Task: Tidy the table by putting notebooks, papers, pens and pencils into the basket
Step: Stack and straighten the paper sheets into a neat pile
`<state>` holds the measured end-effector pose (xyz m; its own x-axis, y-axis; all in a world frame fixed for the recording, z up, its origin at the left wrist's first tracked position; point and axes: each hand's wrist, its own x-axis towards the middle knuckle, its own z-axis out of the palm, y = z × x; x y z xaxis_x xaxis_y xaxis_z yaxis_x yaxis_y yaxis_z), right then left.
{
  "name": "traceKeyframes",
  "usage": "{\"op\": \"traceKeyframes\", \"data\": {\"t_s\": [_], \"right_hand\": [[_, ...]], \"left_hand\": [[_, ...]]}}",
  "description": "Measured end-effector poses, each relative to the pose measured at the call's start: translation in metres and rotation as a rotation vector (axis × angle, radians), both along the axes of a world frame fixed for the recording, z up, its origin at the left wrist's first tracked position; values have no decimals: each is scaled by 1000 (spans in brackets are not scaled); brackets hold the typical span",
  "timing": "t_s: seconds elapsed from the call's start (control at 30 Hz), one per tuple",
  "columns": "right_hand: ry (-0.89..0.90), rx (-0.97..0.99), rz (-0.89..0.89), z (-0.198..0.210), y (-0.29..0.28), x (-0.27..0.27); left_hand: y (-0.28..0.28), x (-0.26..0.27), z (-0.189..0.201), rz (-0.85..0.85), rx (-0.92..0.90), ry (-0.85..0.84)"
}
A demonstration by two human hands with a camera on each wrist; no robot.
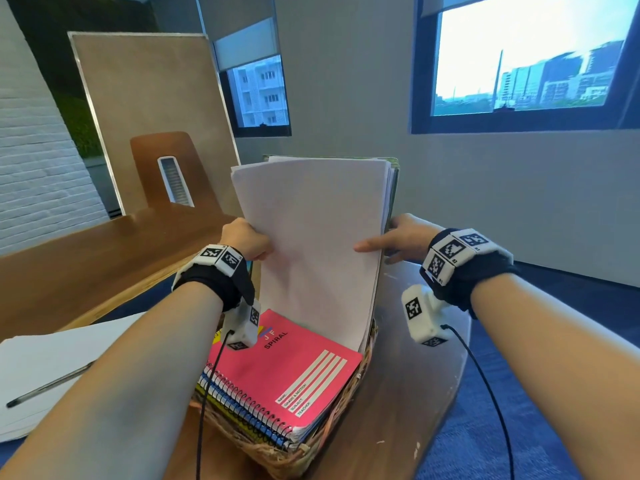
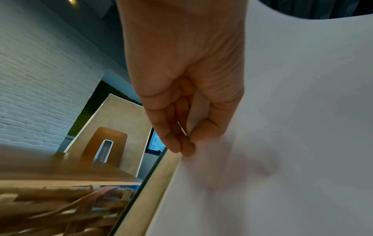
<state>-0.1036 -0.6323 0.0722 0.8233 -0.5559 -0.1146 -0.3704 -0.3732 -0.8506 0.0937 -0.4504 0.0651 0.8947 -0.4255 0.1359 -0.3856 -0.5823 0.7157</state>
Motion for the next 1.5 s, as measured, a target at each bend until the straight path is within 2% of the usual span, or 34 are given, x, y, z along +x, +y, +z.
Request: {"op": "traceKeyframes", "data": {"t_s": [0.07, 0.17, 0.4, 0.63, 0.73, 0.8, 0.9, 1.07, 1.23, 1.33, 1.4, 1.5], "right_hand": [[-151, 182, -31, -4, 2, 4], [-251, 271, -86, -9, 8, 9], [-294, 203, -66, -11, 17, 19], [-307, 141, -22, -10, 21, 29], [-349, 194, -8, -5, 32, 24], [-355, 186, 24, -5, 36, 25], [-355, 145, 94, -3, 42, 25], [-359, 110, 121, 0, 44, 26], [-322, 120, 141, -12, 40, 24], [-189, 42, 200, -22, 33, 20], [-123, 22, 234, -25, 28, 16], [-201, 148, 165, -17, 22, 8]], "left_hand": [[0, 2, -6, 6, -3, 40], [0, 2, -8, 9, -4, 77], [-6, 11, -12, -48, -114, 145], [2, 19, -11, 5, -294, 270], [4, 19, -11, 54, -403, 366], [6, 19, -10, 61, -468, 372], [9, 16, -3, -32, -479, 352], [14, 20, -6, -83, -559, 322], [14, 30, -16, -71, -388, 274], [12, 32, -22, -76, -265, 283], [10, 32, -25, -95, -267, 306], [8, 25, -16, -125, -388, 359]]}}
